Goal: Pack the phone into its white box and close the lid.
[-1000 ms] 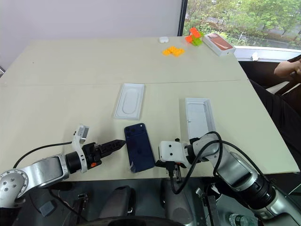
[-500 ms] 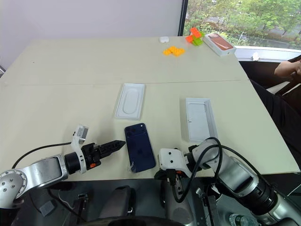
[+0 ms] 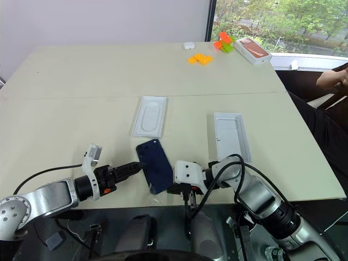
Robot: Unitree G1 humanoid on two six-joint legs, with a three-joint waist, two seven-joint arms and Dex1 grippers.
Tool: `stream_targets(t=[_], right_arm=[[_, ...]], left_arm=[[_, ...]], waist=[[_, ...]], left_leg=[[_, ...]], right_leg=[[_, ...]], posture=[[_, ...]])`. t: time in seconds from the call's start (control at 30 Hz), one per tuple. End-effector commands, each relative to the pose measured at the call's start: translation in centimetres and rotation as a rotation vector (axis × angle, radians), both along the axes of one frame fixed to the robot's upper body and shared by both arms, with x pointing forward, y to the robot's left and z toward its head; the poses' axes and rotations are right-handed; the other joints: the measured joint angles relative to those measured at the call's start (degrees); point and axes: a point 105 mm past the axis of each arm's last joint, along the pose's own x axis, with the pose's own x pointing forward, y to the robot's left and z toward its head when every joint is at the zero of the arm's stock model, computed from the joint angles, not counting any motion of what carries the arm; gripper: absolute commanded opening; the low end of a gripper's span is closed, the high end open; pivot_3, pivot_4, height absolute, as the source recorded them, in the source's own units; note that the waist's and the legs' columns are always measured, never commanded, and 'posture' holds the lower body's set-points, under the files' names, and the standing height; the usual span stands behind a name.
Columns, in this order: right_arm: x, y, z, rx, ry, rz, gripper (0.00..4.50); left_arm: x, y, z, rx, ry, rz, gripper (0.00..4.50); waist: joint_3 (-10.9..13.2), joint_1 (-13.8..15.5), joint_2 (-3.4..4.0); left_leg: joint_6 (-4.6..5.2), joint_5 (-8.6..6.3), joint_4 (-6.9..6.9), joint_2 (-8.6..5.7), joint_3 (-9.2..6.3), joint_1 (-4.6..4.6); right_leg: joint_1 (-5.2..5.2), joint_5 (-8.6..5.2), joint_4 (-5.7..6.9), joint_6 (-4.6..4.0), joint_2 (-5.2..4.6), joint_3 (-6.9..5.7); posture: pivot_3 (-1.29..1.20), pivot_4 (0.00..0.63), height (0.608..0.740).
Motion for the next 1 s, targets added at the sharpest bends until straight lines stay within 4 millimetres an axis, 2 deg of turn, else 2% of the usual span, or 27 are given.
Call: stream_targets(t=[0.03,0.33,0.47,0.57,0.7,0.77,0.83,1.0], right_arm=[[1.8,0.1,1.3,0.028,-0.090,-0.059,0.05],[2.4,0.0,1.9,0.044,-0.109,-0.075,0.05],[2.2,-1.0,2.6,0.034,-0.111,-0.065,0.05],[3.0,-2.4,3.8,0.013,-0.147,-0.084,0.05],[4.2,-3.0,4.5,0.006,-0.189,-0.116,0.05],[6.6,-3.3,4.4,-0.021,-0.258,-0.191,0.05],[7.9,-3.1,4.0,-0.031,-0.284,-0.225,0.05],[7.4,-1.5,2.6,-0.031,-0.258,-0.168,0.05]], left_arm=[[0.0,-0.5,0.7,-0.012,-0.034,-0.009,4.50],[0.2,-0.5,0.6,-0.012,-0.037,0.004,4.50],[0.1,-0.4,0.5,-0.011,-0.037,0.010,4.50],[0.2,-0.2,0.5,-0.013,-0.038,0.024,4.50],[0.2,-0.2,0.5,-0.012,-0.038,0.027,4.50],[0.3,-0.2,0.3,-0.003,-0.032,0.035,4.50],[0.3,-0.1,0.1,0.007,-0.029,0.042,4.50],[0.4,-0.2,0.0,0.011,-0.034,0.053,4.50]], waist=[[0.00,0.03,0.00],[0.00,0.13,0.00],[0.00,0.15,0.00],[0.01,0.16,0.01],[0.01,0.05,0.00],[0.01,-0.01,0.00],[0.02,-0.11,0.00],[0.02,0.12,0.02]], left_leg=[[0.00,0.00,0.00,0.00,0.00,-0.01],[0.00,0.00,0.00,-0.03,0.01,-0.05],[0.00,0.00,0.00,-0.04,0.01,-0.04],[0.00,0.00,0.00,-0.05,0.02,-0.05],[0.00,0.00,0.00,-0.05,0.03,-0.03],[0.00,0.00,0.00,-0.04,0.01,-0.02],[0.00,0.00,0.00,-0.03,0.03,-0.01],[0.00,0.00,-0.12,-0.04,-0.01,-0.07]], right_leg=[[0.00,0.00,0.00,0.00,0.00,0.00],[0.00,0.00,-0.01,0.00,-0.05,0.01],[0.00,0.00,-0.01,0.00,-0.07,0.01],[0.00,0.00,-0.02,0.00,-0.08,0.01],[0.00,0.00,-0.03,0.00,-0.06,0.01],[0.00,0.00,-0.03,0.00,-0.02,0.00],[0.00,0.00,-0.03,0.00,-0.01,0.01],[-0.03,-0.01,-0.05,-0.01,-0.01,0.00]], posture=[[0.00,0.150,0.733],[0.00,0.150,0.733],[0.00,0.150,0.733],[0.00,0.150,0.733],[0.00,0.150,0.733],[0.00,0.150,0.733],[0.00,0.150,0.733],[0.00,0.150,0.733]])
